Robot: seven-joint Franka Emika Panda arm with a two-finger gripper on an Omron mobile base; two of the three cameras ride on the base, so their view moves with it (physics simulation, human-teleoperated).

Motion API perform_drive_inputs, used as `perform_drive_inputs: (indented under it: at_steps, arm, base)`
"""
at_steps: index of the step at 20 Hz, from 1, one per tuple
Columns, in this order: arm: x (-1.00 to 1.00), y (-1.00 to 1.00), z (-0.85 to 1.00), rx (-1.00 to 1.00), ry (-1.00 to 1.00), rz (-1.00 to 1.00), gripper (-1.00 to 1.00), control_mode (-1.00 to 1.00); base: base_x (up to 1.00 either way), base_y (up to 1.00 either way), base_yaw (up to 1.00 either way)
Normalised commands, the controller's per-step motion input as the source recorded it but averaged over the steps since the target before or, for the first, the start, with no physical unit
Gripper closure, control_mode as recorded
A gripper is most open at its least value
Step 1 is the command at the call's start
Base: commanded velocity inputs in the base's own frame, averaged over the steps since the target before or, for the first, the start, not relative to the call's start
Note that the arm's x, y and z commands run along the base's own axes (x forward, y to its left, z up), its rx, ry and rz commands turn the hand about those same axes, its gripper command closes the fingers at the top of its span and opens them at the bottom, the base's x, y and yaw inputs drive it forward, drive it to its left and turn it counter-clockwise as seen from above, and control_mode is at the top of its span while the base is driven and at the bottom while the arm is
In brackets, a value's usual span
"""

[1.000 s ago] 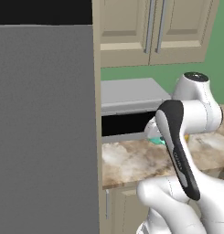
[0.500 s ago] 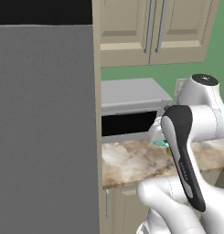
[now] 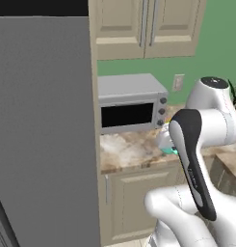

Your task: Pick the mug from the counter and place it inside the microwave. Then close the microwave.

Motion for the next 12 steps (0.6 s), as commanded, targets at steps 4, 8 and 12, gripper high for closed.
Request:
perform_drive_inputs:
  at_steps: [4, 8, 12]
  arm:
    - [0.0, 0.0, 0.0, 0.0, 0.0, 0.0, 1.0, 1.0]
    - [0.0, 0.0, 0.0, 0.0, 0.0, 0.0, 1.0, 1.0]
    - [0.0, 0.0, 0.0, 0.0, 0.0, 0.0, 1.0, 1.0]
  base:
    - [-1.0, 0.0, 0.04]
    - [-1.0, 0.0, 0.2]
    - [-0.87, 0.13, 0.41]
